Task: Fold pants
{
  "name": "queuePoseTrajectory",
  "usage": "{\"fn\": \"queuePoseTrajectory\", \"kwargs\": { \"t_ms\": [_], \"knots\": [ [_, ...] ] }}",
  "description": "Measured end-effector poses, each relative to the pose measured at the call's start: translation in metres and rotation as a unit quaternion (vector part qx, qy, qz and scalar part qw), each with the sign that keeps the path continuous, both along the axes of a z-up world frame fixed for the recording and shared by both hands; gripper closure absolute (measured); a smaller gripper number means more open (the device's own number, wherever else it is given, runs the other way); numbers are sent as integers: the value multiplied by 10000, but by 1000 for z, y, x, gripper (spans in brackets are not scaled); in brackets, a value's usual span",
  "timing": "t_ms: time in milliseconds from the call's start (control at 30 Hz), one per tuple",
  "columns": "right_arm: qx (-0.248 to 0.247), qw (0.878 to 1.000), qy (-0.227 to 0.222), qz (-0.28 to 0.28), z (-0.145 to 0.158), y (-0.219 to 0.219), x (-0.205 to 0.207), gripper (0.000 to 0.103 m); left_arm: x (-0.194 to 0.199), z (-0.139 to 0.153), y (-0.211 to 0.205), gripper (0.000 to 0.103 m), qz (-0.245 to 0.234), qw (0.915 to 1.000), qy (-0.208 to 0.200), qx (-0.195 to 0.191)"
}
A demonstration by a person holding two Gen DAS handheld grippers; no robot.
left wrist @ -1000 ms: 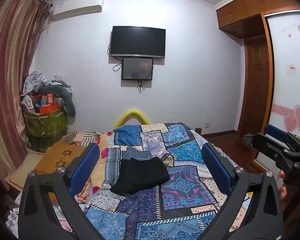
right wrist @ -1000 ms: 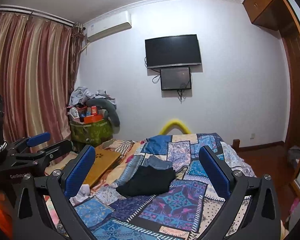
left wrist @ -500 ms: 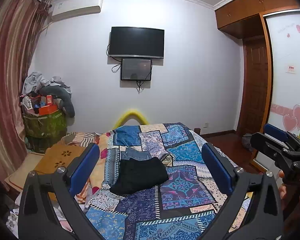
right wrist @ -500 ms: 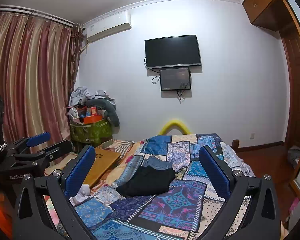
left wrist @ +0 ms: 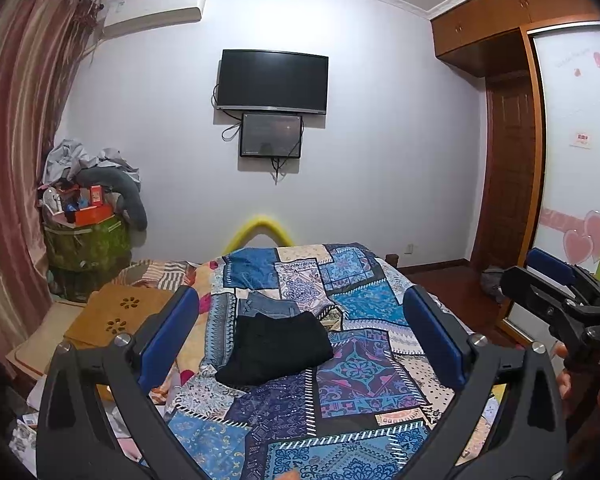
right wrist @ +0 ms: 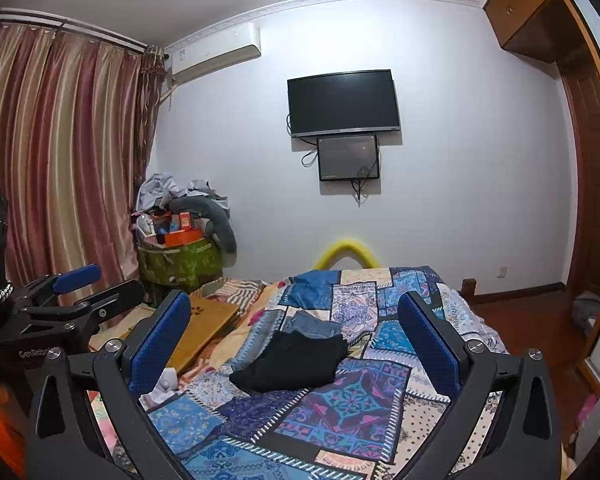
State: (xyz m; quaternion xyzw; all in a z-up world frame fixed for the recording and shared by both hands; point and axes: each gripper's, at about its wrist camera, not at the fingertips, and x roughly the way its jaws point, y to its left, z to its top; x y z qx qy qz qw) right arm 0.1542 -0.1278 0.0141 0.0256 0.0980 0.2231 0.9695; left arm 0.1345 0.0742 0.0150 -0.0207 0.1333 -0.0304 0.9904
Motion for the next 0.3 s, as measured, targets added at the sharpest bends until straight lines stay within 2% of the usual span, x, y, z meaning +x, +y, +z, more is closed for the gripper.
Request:
{"fn": "queuePoseTrajectory", "kwargs": {
  "t_ms": [300],
  "knots": [
    [0, 10000, 43, -18, -2, 1, 1, 0, 3, -4, -1, 0, -136, 9999, 59, -68]
  ]
}}
